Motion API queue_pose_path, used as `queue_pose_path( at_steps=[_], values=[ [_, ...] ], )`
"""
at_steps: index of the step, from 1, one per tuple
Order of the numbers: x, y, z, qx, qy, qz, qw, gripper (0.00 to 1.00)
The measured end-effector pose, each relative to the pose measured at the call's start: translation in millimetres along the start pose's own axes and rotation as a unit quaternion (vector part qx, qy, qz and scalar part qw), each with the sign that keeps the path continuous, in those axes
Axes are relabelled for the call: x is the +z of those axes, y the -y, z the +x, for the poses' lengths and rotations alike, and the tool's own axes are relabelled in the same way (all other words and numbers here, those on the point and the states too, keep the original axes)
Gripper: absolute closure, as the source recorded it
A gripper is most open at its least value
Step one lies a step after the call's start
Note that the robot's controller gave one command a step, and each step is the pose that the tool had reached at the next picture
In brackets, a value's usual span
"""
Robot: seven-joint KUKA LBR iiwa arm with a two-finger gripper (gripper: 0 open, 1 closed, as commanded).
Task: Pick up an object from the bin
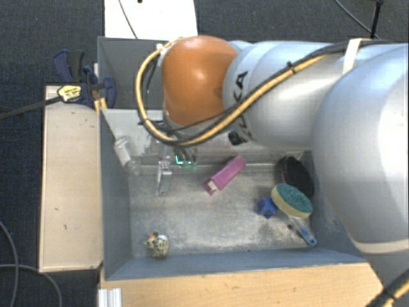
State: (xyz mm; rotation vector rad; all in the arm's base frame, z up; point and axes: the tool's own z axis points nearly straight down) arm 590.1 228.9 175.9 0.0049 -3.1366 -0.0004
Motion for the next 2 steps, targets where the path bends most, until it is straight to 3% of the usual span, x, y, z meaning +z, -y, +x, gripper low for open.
queue_pose_path(
  at_steps=[1, 2],
  values=[
    [-5, 1, -2.3, 0.003, 0.0039, -0.001, 1.0, 1.0],
    [22, -8, -0.7, -0.066, 0.0019, 0.0, 0.9978, 1.0]
  ],
)
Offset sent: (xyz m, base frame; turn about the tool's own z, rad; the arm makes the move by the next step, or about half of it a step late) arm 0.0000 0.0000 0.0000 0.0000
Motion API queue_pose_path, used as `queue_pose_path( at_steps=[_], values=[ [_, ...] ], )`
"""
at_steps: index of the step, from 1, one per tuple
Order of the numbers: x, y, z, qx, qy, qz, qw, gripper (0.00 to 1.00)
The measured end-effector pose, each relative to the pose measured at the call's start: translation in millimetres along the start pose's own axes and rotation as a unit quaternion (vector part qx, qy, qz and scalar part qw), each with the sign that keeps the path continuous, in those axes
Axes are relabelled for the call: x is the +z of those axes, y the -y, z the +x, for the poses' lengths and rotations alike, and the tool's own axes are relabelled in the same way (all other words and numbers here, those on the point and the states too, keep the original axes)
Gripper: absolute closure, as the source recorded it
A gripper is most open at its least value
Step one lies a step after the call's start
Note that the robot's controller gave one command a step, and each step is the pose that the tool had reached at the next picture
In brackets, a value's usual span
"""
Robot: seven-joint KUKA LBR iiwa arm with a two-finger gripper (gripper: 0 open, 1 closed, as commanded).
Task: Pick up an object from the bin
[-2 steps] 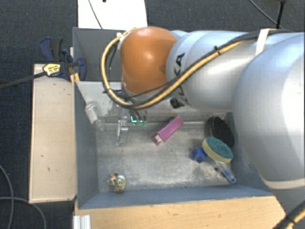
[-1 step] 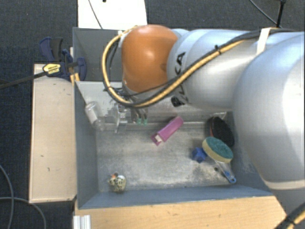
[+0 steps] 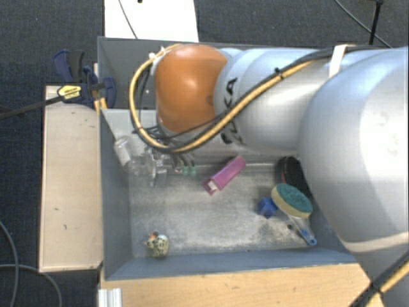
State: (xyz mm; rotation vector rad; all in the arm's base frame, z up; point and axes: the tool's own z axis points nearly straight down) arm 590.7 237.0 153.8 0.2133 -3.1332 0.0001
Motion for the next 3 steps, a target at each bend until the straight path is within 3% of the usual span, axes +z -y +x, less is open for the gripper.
queue_pose_path(
  at_steps=[1, 2, 3],
  values=[
    [8, -7, 24.0, -0.151, 0.0008, 0.0, 0.9885, 1.0],
    [21, -13, 51.8, -0.359, 0.0005, 0.0, 0.9334, 1.0],
    [27, 19, 70.1, -0.555, -0.0004, 0.0, 0.8319, 1.0]
  ],
)
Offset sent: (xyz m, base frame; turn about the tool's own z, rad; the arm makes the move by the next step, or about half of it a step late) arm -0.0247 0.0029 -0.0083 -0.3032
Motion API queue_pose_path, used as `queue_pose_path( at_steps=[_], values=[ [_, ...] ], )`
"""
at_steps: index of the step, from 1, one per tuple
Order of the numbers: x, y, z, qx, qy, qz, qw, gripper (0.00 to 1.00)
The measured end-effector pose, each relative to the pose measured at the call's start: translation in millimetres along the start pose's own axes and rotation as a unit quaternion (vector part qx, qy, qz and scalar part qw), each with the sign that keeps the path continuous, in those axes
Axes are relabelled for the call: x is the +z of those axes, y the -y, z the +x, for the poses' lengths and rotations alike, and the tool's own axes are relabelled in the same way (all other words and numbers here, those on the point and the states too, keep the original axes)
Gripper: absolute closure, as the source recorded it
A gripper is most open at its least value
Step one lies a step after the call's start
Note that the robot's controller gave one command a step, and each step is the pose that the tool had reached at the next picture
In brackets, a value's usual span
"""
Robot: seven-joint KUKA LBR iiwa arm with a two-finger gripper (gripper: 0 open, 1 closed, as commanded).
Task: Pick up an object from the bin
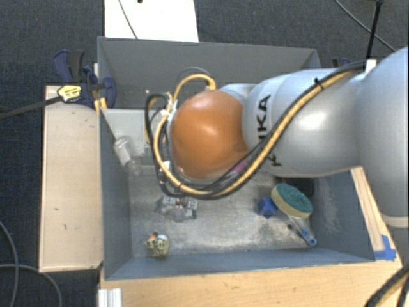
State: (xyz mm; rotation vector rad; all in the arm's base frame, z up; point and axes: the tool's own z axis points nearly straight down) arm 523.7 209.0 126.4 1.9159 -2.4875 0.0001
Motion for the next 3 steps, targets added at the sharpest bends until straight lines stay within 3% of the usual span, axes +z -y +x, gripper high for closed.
queue_pose_path(
  at_steps=[1, 2, 3],
  values=[
    [2, -42, 4.5, -0.215, 0.0006, -0.001, 0.9766, 1.0],
    [1, -41, 4.7, -0.212, 0.0002, -0.001, 0.9773, 0.0],
    [56, 13, -24.2, -0.202, 0.0026, 0.002, 0.9795, 0.0]
  ],
)
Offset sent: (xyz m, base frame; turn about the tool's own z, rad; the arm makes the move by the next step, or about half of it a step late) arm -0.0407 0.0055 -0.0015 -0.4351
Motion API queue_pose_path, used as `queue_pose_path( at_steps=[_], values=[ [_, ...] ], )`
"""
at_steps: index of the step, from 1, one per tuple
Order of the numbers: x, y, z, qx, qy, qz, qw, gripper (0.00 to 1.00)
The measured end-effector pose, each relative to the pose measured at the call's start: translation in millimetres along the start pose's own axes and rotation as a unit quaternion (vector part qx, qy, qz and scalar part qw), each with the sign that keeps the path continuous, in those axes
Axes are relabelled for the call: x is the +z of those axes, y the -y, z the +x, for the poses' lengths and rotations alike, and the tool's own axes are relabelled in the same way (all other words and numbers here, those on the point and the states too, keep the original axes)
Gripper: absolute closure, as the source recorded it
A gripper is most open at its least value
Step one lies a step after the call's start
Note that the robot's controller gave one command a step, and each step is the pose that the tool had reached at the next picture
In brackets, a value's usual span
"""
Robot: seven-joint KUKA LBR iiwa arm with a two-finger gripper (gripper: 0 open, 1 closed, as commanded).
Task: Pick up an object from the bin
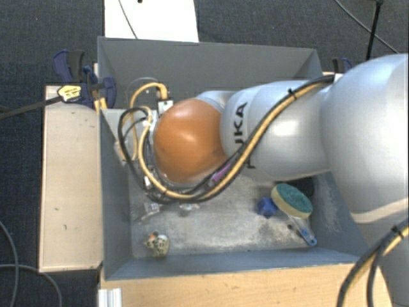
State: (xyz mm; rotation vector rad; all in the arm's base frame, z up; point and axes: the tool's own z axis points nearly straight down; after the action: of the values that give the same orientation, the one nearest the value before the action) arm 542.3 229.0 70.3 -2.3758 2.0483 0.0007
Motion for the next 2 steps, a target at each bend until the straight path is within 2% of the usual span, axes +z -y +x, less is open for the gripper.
queue_pose_path(
  at_steps=[1, 2],
  values=[
    [0.2, -51.4, -36.5, -0.074, 0.0, -0.003, 0.9973, 0.0],
    [-0.4, -49.7, -34.5, -0.069, -0.0009, -0.002, 0.9976, 1.0]
  ],
)
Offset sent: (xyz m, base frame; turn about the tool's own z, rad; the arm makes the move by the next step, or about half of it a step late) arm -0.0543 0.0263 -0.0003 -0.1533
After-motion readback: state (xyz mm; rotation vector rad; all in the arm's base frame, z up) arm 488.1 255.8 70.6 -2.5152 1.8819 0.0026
